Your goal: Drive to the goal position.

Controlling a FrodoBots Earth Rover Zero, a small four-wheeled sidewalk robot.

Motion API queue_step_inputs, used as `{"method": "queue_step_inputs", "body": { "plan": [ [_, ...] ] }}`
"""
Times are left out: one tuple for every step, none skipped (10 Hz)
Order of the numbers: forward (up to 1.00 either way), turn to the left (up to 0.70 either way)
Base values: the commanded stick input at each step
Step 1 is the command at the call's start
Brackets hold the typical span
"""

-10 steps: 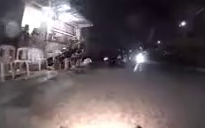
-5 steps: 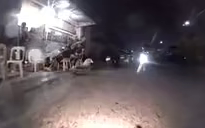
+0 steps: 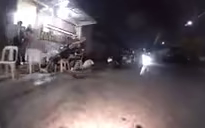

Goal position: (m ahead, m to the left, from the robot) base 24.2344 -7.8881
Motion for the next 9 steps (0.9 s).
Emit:
{"method": "queue_step_inputs", "body": {
  "plan": [
    [0.7, 0.0],
    [0.7, 0.0],
    [0.7, 0.0],
    [0.7, 0.0],
    [0.7, 0.0],
    [0.7, 0.0],
    [0.7, 0.0],
    [0.7, -0.01],
    [0.7, -0.02]
  ]
}}
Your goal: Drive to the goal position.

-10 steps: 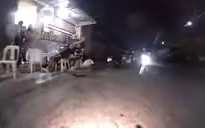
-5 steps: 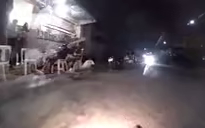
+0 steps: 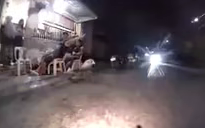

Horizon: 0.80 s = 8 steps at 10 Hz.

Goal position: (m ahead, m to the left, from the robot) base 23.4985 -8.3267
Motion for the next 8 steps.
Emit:
{"method": "queue_step_inputs", "body": {
  "plan": [
    [0.7, -0.02],
    [0.7, -0.02],
    [0.7, -0.02],
    [0.7, -0.02],
    [0.7, -0.02],
    [0.7, -0.03],
    [0.7, -0.03],
    [0.7, -0.04]
  ]
}}
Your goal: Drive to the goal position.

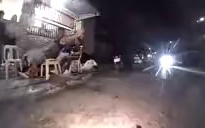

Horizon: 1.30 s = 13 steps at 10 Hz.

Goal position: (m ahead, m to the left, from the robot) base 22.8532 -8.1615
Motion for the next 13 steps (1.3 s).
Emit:
{"method": "queue_step_inputs", "body": {
  "plan": [
    [0.7, -0.06],
    [0.7, -0.07],
    [0.7, -0.07],
    [0.7, -0.07],
    [0.7, -0.07],
    [0.7, -0.07],
    [0.7, -0.31],
    [0.7, -0.33],
    [0.7, -0.33],
    [0.7, -0.33],
    [0.7, -0.1],
    [0.7, 0.0],
    [0.7, 0.0]
  ]
}}
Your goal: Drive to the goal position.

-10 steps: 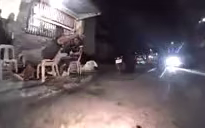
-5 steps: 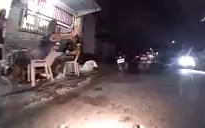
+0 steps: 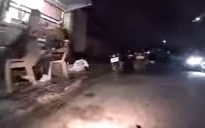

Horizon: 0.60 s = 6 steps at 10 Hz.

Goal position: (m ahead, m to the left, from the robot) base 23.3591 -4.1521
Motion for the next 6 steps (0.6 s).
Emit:
{"method": "queue_step_inputs", "body": {
  "plan": [
    [0.7, 0.0],
    [0.7, 0.0],
    [0.7, -0.15],
    [0.7, -0.33],
    [0.7, -0.33],
    [0.7, -0.33]
  ]
}}
